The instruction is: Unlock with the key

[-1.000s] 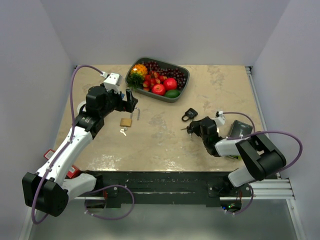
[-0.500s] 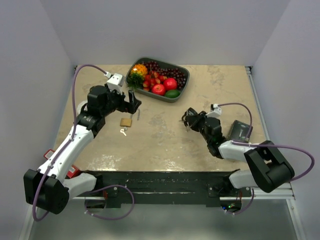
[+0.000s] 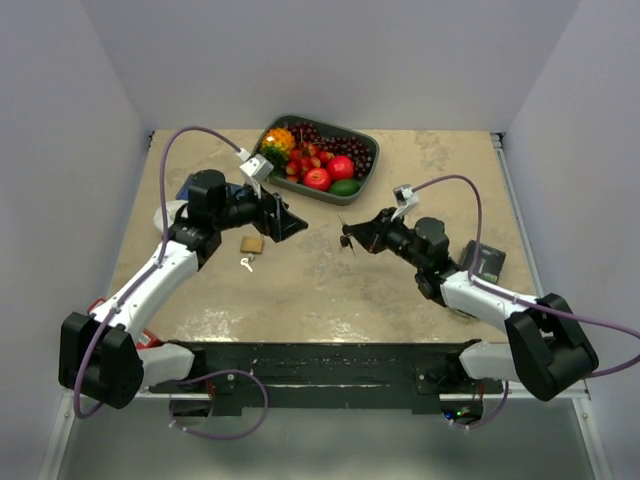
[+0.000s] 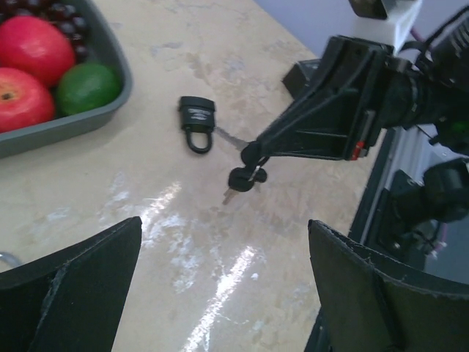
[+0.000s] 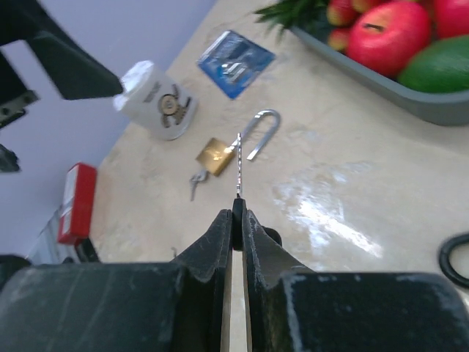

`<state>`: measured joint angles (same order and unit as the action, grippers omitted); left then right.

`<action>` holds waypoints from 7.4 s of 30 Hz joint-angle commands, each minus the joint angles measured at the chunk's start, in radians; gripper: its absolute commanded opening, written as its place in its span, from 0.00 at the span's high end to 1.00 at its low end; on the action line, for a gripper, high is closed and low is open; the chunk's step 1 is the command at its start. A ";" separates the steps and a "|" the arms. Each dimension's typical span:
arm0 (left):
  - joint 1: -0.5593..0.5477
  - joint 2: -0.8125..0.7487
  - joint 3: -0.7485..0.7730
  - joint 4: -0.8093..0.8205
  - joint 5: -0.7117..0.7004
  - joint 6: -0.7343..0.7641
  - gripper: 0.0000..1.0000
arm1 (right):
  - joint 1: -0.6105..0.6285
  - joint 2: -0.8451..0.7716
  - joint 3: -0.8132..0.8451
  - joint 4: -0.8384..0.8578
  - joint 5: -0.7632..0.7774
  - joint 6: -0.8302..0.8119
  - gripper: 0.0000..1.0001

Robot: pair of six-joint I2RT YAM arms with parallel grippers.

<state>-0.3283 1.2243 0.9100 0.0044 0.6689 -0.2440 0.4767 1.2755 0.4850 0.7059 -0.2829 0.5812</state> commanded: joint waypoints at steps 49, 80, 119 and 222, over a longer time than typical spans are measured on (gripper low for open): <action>-0.124 0.057 -0.006 0.138 0.370 -0.031 1.00 | 0.059 -0.007 0.230 -0.060 -0.509 -0.004 1.00; -0.124 0.024 -0.013 0.155 0.348 -0.035 1.00 | 0.063 0.015 0.201 -0.100 -0.622 -0.029 0.72; -0.374 0.151 0.069 -0.053 -0.325 0.236 0.04 | -0.188 -0.110 0.112 -0.146 -0.108 0.045 1.00; -0.491 0.679 0.293 -0.276 -0.604 0.311 0.01 | -0.334 -0.677 0.050 -0.545 -0.119 0.132 1.00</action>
<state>-0.8207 1.9545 1.2404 -0.2043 0.1120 0.1036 0.1436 0.6083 0.5312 0.1623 -0.4107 0.7181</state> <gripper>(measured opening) 0.991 0.037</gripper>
